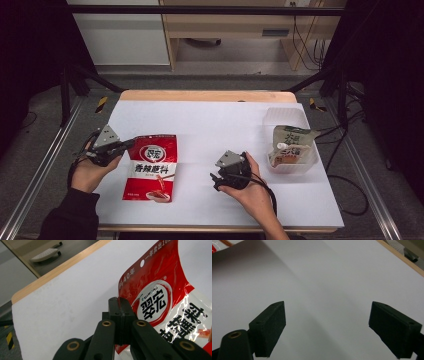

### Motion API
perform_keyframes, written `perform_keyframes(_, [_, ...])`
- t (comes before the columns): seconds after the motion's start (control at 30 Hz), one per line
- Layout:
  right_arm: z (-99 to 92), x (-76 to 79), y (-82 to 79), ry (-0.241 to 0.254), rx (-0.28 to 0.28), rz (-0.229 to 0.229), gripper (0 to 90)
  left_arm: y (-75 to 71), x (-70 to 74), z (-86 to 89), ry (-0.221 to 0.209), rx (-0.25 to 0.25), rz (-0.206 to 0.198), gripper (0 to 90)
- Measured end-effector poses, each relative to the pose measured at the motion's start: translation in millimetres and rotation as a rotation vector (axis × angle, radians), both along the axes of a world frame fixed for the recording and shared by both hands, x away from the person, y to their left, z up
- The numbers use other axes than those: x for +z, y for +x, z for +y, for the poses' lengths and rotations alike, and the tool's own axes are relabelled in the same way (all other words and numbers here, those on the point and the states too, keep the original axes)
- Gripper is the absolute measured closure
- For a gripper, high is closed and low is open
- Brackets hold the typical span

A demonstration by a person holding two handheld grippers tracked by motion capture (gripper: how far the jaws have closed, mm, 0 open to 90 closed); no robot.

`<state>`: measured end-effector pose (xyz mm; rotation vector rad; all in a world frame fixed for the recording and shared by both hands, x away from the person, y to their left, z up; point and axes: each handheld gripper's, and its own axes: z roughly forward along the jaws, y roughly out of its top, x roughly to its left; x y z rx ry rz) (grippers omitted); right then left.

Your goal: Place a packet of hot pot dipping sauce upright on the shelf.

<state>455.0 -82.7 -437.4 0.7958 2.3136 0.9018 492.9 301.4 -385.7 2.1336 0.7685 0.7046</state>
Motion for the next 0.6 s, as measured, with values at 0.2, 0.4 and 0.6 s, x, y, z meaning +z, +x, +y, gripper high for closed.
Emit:
perform_keyframes(0.2, [0.3, 9.5, 1.9, 0.004, 0.008, -0.010, 14.6, -1.0, 9.7, -16.0, 0.006, -0.029, -0.017, 90.0])
perform_keyframes(0.4, [-0.3, 17.0, 4.7, 0.004, 0.010, -0.017, 14.7, -2.3, 20.6, -32.0, 0.004, -0.051, -0.039, 90.0])
perform_keyframes(0.6, [-1.1, 23.5, 6.0, 0.003, 0.012, -0.027, 14.7, -4.1, 28.7, -41.7, -0.009, -0.060, -0.051, 90.0])
